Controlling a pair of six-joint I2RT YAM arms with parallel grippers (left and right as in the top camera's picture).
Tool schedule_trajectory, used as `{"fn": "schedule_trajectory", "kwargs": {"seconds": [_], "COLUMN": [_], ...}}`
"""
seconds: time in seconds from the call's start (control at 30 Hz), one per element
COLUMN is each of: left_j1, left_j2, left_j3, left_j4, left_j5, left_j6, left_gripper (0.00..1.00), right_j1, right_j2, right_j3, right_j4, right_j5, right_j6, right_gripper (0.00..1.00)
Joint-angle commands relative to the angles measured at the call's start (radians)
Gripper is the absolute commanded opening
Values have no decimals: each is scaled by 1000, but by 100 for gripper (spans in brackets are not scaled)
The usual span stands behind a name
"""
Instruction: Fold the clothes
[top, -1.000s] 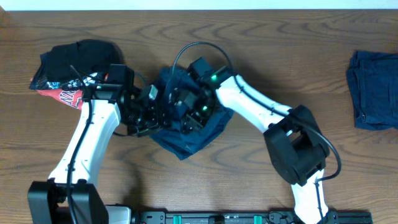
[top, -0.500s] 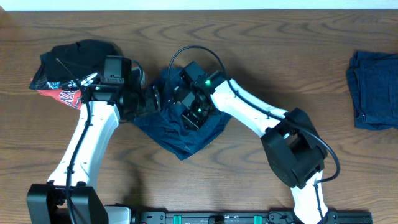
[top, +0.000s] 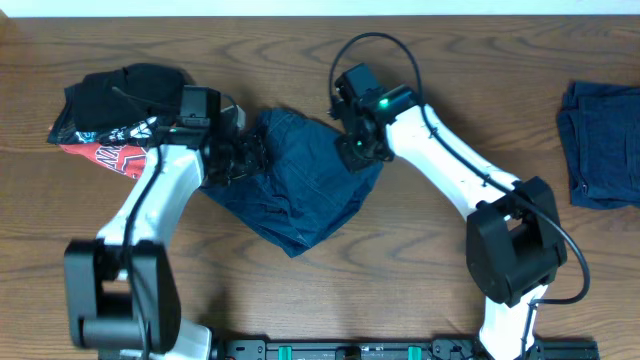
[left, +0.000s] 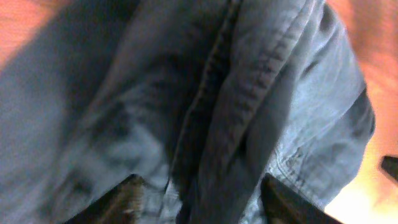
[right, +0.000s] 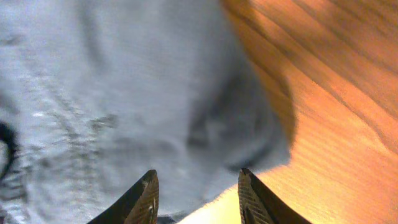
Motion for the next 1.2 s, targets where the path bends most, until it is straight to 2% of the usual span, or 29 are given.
{"fn": "schedule_trajectory", "kwargs": {"seconds": [0.0,0.03,0.07,0.1,0.27,0.5,0.7,0.93,1.17], "left_j1": [-3,-3,-2,2,37,45,44,44,44], "left_j2": [56,63,63,60,5,-34,-34,-34,-34], "left_j3": [1,1,1,2,6,6,6,6,6], "left_j4": [19,16,-2,-27,-139,-117,-124,-140,-265], "left_j5": [112,111,111,111,111,111,111,111,111], "left_j6": [5,5,12,13,13,11,11,11,12], "left_gripper": [43,28,8,6,6,6,6,6,6], "right_j1": [-23,-26,-28,-29,-28,-13,4,38,53], "right_j2": [29,33,39,40,43,43,43,43,43], "right_j3": [5,5,4,4,3,-18,-100,-203,-272], "right_j4": [-25,-40,-55,-73,-182,-202,-103,76,176], "right_j5": [32,32,32,32,32,30,-75,-76,57], "right_j6": [63,63,63,63,55,55,55,97,160], "right_gripper": [39,39,38,38,34,33,33,31,14]}}
